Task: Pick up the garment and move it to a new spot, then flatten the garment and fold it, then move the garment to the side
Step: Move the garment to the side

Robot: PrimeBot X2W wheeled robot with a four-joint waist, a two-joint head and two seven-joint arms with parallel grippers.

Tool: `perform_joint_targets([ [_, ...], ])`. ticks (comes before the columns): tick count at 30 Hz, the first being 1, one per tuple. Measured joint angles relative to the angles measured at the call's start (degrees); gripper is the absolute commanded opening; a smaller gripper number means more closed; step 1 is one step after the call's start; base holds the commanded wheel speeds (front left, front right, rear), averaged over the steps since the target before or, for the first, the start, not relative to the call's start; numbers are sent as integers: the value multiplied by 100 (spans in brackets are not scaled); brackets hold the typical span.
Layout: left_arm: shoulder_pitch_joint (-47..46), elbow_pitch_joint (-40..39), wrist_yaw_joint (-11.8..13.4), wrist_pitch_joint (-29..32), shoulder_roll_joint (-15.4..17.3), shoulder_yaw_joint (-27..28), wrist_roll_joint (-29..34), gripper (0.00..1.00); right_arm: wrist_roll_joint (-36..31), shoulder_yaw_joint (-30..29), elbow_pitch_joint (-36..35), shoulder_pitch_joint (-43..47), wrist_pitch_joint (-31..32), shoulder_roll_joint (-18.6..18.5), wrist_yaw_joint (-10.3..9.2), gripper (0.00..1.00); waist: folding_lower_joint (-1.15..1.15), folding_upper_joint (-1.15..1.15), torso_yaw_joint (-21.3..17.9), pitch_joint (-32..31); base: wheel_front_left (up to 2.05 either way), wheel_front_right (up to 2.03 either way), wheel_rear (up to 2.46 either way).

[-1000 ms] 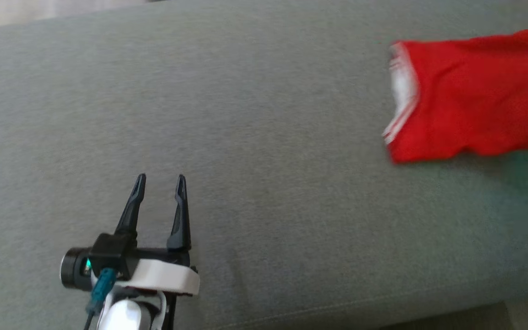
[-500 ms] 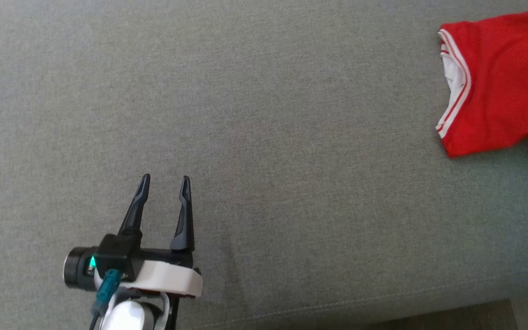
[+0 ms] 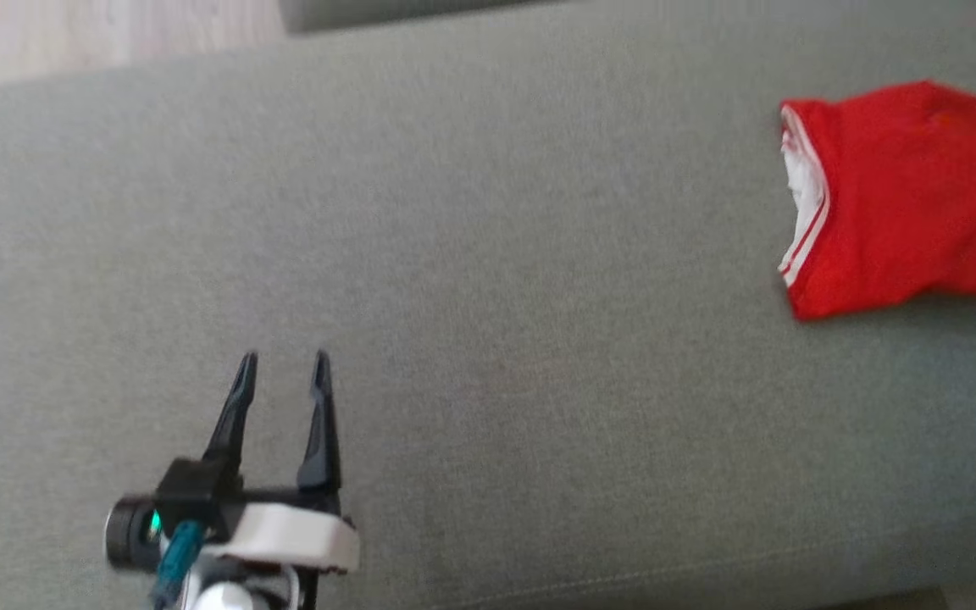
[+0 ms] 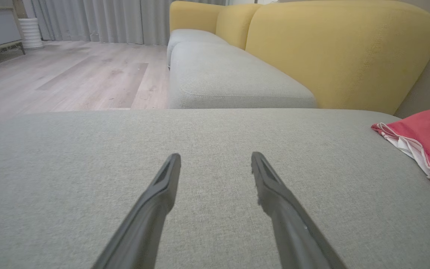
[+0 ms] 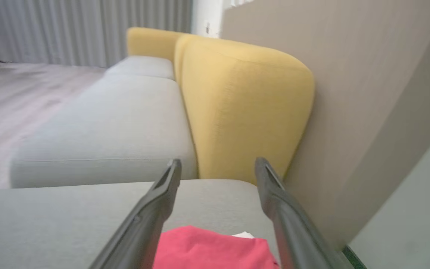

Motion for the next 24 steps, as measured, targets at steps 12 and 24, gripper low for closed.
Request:
perform_joint_targets([
  [12, 679, 312, 71, 0, -2, 157, -181, 100, 277, 250, -2875, 3306, -245, 1071, 0, 100, 0, 0, 400, -978, 0, 0, 0],
  [24, 772, 712, -163, 1, 77, 319, -181, 100, -600, 405, -2253, 5233, -1756, 2264, 0, 100, 0, 0, 836, -1401, 0, 0, 0],
])
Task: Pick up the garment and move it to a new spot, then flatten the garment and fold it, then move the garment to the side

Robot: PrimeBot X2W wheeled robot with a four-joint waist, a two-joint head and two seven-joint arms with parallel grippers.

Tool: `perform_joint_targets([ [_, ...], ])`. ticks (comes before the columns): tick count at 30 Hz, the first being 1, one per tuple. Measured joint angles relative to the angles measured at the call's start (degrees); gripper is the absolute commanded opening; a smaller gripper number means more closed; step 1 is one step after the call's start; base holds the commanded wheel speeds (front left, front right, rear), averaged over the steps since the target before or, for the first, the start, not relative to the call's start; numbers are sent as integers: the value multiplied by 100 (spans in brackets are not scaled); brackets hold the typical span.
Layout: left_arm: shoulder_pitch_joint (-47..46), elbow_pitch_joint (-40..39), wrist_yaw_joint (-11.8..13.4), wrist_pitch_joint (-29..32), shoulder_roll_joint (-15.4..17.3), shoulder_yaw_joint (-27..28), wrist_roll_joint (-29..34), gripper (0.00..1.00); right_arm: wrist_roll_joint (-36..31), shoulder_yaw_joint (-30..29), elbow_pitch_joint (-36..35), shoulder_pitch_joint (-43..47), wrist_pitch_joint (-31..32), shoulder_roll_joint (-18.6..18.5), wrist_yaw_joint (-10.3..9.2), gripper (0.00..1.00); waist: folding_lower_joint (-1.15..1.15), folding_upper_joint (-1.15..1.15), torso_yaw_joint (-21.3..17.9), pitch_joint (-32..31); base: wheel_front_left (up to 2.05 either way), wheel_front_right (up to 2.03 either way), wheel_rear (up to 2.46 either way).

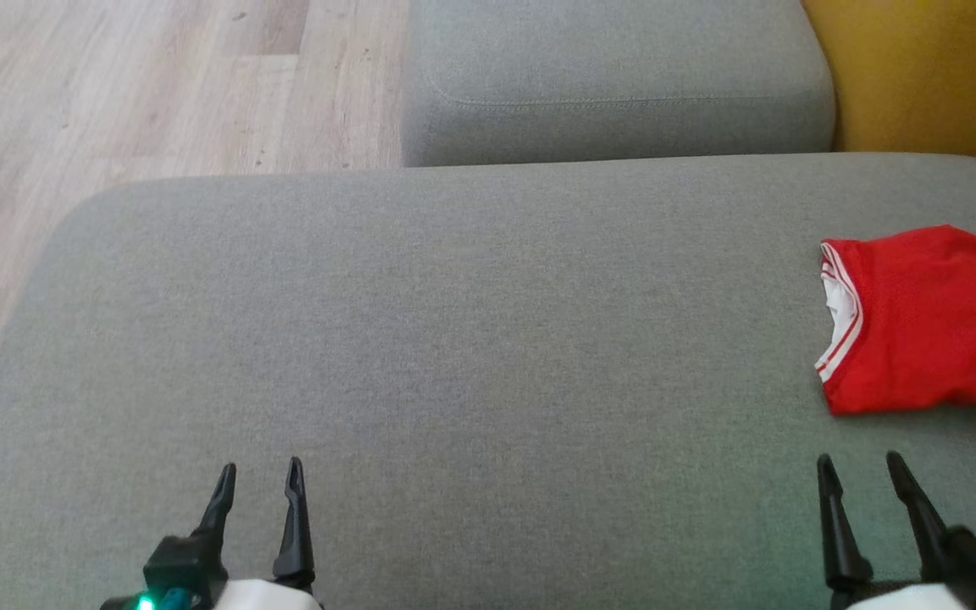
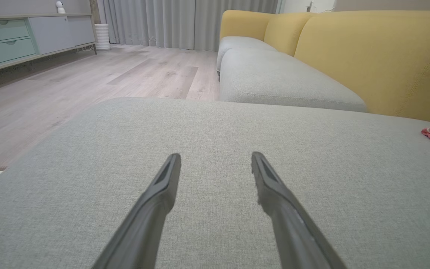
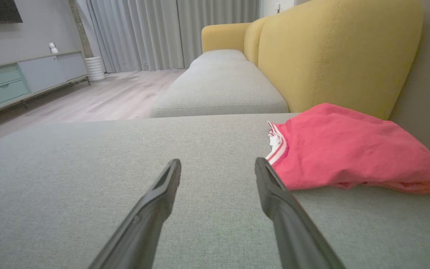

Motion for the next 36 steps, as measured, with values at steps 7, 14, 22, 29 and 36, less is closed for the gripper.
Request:
perform_joint_targets([
  [7, 4, 46, -51, 0, -5, 15, 1, 100, -241, -154, 795, -130, -749, 57, 0, 100, 0, 0, -35, -33, 0, 0, 0],
  [14, 8, 63, -99, 0, -13, 30, 2, 100, -265, -52, 993, -486, -879, 57, 0, 100, 0, 0, -8, -34, 0, 0, 0],
  [22, 257, 576, -100, 59, -64, -8, -127, 0, -171, 15, 1540, -302, -834, 62, -5, 0, 0, 0, -21, -24, 0, 0, 0],
  [29, 207, 572, -169, 142, -63, 20, -610, 0, 326, 5, 1539, -336, -728, 62, -5, 0, 0, 0, -40, -3, 0, 0, 0],
  [36, 131, 582, -257, 218, -59, 77, -1085, 0, 815, -18, 1540, -392, -634, 62, -5, 0, 0, 0, -58, 18, 0, 0, 0],
])
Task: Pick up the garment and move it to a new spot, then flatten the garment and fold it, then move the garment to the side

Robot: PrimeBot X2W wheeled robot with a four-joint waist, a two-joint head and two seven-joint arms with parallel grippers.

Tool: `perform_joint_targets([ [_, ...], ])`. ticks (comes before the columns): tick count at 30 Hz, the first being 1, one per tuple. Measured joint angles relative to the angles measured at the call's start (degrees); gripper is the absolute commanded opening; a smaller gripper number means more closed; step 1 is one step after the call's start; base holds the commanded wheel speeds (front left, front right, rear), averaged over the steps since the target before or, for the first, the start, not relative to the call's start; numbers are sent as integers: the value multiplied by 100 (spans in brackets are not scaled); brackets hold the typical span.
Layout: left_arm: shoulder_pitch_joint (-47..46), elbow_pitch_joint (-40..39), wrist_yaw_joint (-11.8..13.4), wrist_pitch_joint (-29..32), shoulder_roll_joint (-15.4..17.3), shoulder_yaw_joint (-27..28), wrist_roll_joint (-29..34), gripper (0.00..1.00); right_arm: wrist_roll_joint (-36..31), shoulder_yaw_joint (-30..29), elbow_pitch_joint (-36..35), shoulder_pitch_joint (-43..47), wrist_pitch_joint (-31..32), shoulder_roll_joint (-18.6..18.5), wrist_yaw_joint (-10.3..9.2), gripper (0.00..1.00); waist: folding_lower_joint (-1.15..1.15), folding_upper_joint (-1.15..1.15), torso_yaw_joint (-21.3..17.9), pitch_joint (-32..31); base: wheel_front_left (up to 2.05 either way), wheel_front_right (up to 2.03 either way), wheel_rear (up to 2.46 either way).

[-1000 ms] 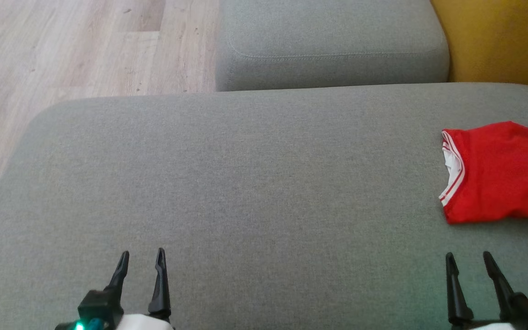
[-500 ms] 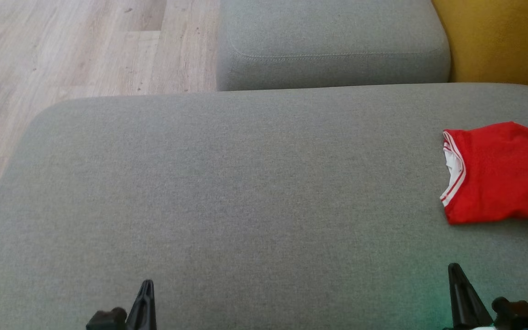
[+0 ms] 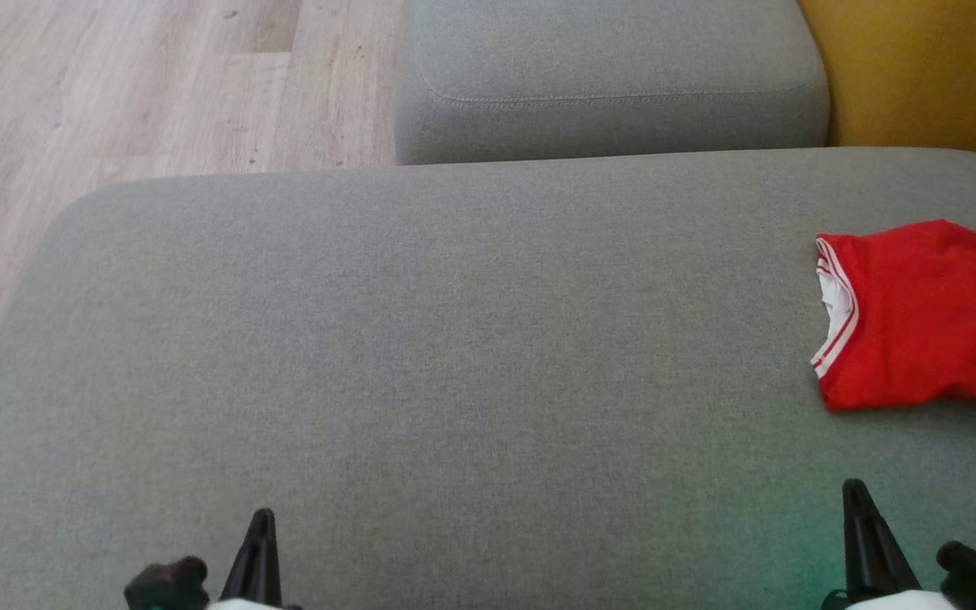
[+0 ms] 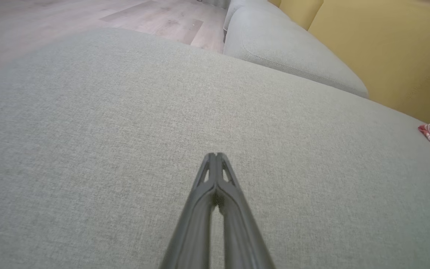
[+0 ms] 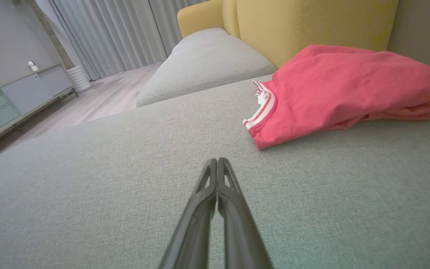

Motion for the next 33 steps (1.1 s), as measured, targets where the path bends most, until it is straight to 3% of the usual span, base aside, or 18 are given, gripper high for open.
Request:
perform_joint_targets([
  [33, -417, 70, -354, 480, 7, 365, -2143, 0, 2262, -133, 62, -434, 503, 2, 0, 0, 0, 0, -85, 94, 0, 0, 0],
])
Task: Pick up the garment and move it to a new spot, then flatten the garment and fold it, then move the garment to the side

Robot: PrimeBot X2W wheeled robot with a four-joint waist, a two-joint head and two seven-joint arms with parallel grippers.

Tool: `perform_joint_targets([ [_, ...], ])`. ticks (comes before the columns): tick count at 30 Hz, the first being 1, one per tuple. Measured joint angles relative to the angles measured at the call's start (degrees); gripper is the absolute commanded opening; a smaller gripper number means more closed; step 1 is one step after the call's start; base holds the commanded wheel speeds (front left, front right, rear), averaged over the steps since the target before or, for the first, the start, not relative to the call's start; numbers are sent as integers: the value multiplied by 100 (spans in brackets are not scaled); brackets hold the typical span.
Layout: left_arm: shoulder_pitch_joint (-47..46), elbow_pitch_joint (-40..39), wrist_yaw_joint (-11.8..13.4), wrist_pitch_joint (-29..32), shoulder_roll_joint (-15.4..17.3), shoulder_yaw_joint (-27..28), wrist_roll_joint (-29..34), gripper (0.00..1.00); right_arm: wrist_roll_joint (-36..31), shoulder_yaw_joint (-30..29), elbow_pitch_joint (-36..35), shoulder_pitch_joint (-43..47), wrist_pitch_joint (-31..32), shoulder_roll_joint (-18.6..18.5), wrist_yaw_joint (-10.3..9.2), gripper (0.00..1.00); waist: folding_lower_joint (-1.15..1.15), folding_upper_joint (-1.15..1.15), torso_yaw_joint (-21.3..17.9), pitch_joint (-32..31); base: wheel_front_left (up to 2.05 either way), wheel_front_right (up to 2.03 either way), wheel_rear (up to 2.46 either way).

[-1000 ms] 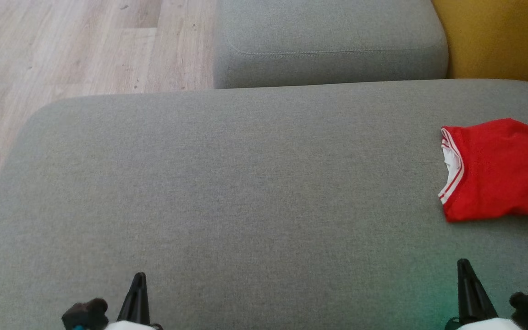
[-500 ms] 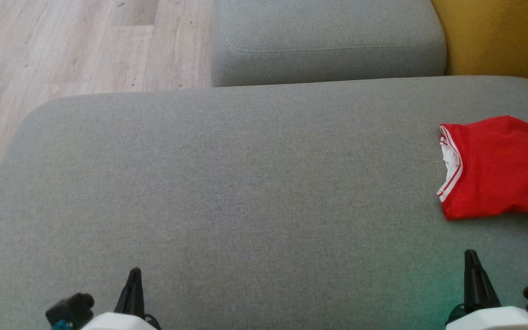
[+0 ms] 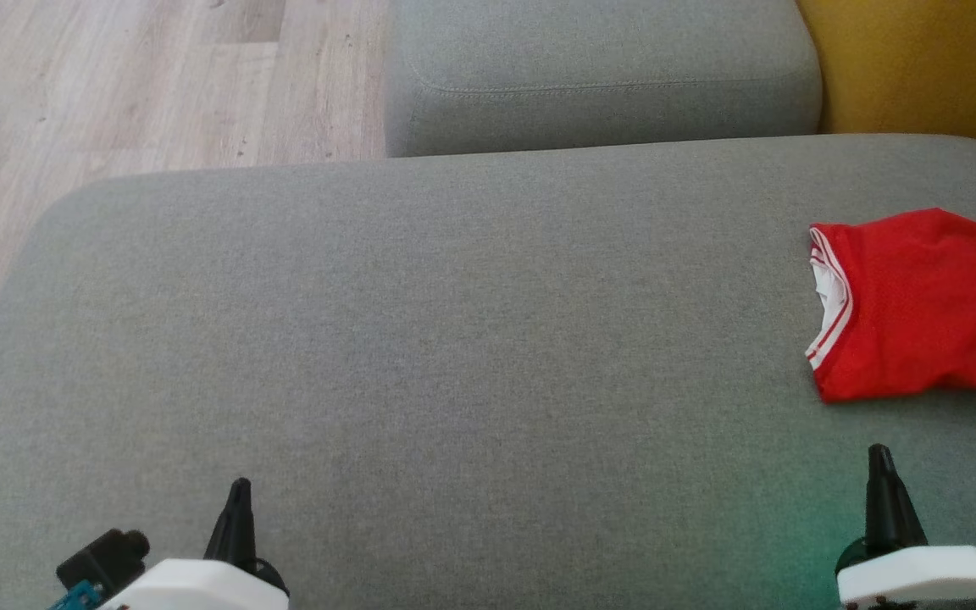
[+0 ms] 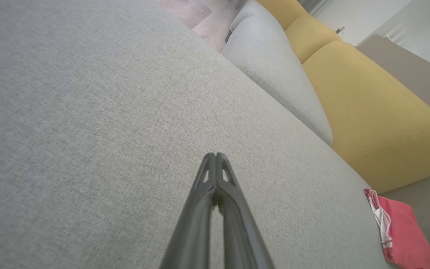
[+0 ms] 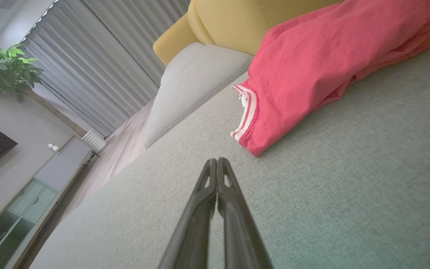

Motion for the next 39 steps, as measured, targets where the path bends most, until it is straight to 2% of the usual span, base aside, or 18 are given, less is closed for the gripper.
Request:
perform_joint_targets([
  [39, -482, 77, -453, 620, -1, 520, -2559, 0, 2747, -160, 66, -503, 564, 0, 0, 0, 0, 0, -104, 114, 0, 0, 0],
])
